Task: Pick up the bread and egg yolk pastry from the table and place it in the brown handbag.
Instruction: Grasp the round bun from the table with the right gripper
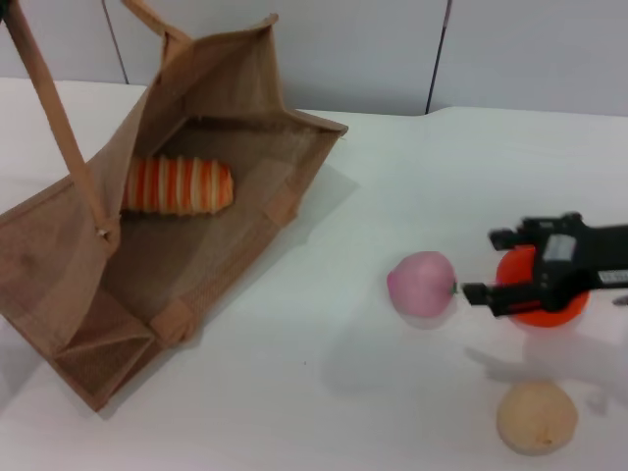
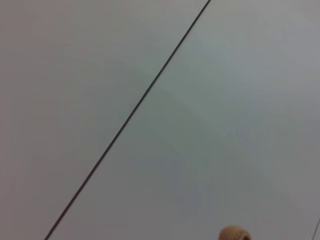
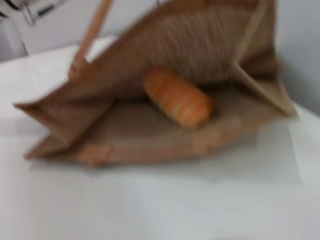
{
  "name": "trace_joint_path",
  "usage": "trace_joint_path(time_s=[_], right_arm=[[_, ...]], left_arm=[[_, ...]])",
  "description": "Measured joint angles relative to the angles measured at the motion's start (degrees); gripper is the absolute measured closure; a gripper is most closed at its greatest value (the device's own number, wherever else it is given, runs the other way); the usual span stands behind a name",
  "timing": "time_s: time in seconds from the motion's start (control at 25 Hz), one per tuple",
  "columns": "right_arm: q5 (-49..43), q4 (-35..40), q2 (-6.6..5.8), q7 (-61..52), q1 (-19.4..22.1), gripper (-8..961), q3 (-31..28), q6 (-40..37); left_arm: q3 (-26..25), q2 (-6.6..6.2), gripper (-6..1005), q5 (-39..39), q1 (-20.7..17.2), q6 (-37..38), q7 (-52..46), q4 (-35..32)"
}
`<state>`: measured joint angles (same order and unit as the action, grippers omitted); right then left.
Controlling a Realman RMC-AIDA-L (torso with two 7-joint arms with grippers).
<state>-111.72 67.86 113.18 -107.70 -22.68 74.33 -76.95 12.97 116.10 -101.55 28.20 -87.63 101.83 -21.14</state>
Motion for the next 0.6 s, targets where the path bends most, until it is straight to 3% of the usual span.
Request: trace_joint_path(time_s=[0.2, 0.6], right_arm=[[-9.9, 0.2, 1.18, -3.8, -0.3, 63, -2.6, -5.0], [-12.8, -0.5, 1.07, -3.9, -0.7, 63, -6.3, -14.6]], left_arm=[[-0.1, -0.06, 811, 0.0, -0.1, 0.0, 0.0, 0.3], [0.0, -0.09, 807, 0.0, 0.1, 0.2, 0.0, 0.3]])
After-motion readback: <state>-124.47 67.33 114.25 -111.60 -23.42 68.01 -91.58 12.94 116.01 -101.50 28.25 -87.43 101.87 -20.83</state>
